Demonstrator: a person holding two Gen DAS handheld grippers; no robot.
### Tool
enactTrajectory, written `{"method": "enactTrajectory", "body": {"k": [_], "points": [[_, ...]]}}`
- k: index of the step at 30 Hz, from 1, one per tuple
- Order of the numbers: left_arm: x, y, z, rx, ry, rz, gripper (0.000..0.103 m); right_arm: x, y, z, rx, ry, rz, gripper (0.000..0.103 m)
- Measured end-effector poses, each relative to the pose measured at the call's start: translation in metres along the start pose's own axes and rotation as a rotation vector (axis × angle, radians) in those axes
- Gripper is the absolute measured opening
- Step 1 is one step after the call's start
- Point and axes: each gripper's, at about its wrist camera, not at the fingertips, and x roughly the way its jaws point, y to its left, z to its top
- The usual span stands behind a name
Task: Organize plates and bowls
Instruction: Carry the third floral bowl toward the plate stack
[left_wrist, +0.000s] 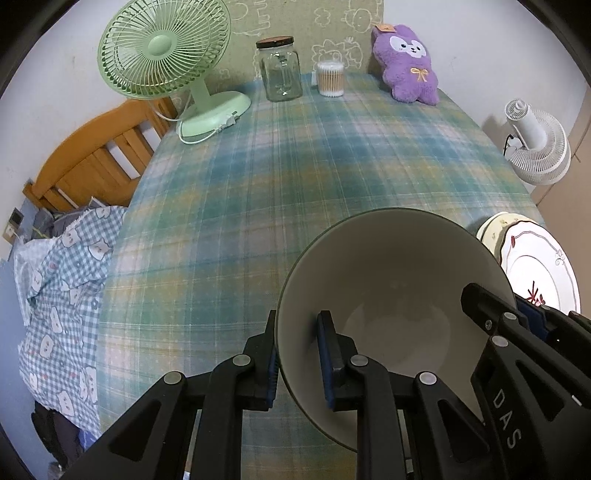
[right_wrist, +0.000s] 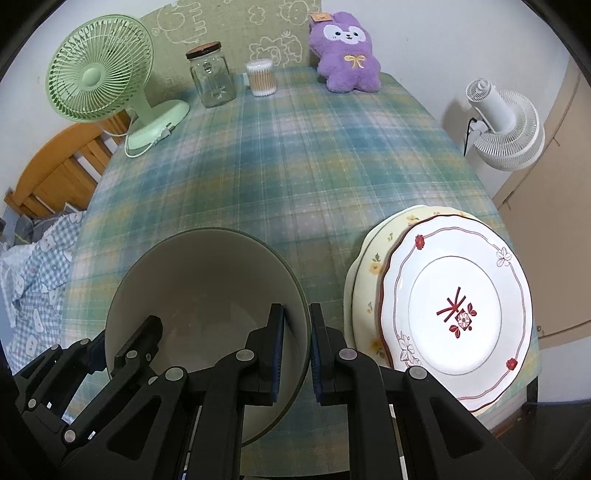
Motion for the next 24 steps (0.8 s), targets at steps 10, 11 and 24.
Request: {"method": "enactTrajectory", "body": {"k": [10, 11, 24], "points": [[0.004, 0.001, -0.002, -0.021, 0.002, -0.022, 0.017, 0.002, 0.002, 0.000, -0.019, -0.005, -0.027, 0.017], [0.005, 0.002, -0.003, -0.023, 0.002, -0.025, 0.017, 0.002, 0.003, 0.000, -0.022, -0.005, -0.030, 0.017], [-0.010, 0.003, -0.004, -0.003, -0.016, -0.076, 0.063, -0.016, 0.003, -0.002, -0.045, -0.012, 0.021, 0.063]]}}
